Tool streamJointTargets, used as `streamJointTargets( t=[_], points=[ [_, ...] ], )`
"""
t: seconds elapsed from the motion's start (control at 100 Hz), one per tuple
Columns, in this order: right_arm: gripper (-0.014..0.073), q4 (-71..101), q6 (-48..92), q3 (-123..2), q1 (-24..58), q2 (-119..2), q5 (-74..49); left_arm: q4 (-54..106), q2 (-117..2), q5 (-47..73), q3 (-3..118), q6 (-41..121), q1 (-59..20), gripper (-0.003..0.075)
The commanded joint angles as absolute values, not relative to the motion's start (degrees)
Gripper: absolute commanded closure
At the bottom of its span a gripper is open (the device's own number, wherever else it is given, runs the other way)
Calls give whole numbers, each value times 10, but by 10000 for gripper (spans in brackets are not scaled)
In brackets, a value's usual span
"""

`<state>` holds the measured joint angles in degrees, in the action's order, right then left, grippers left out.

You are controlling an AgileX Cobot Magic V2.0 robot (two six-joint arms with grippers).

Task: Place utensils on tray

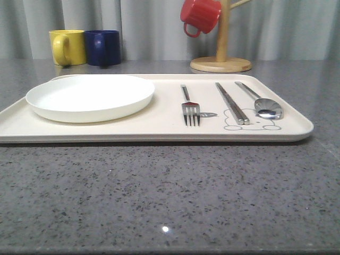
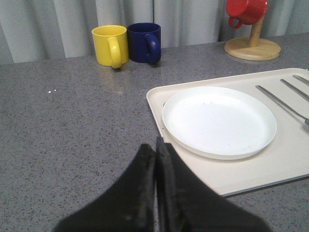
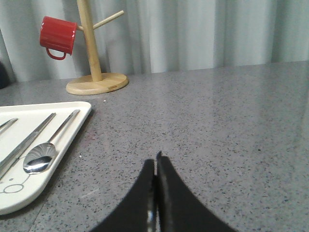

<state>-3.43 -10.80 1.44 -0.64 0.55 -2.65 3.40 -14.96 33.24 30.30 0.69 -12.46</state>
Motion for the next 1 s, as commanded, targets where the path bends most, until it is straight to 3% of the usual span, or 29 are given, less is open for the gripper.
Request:
streamJointTargets(
  t=[0.0,0.29,0.42,0.71,0.99],
  points=[
    [674,-41,-104,16,-7,14,14,36,-155,290,319,5,-129,739],
    [674,-41,-104,16,-7,14,14,33,-154,290,318,5,-129,739],
    [674,-41,-104,16,-7,14,14,-49,-151,251,293,-28,-121,740],
    [674,-41,-104,16,-7,14,14,-72,-118,48,128,-75,-39,740],
    [674,-41,-104,16,-7,14,14,-58,-7,26,-15,-111,15,739]
  ],
)
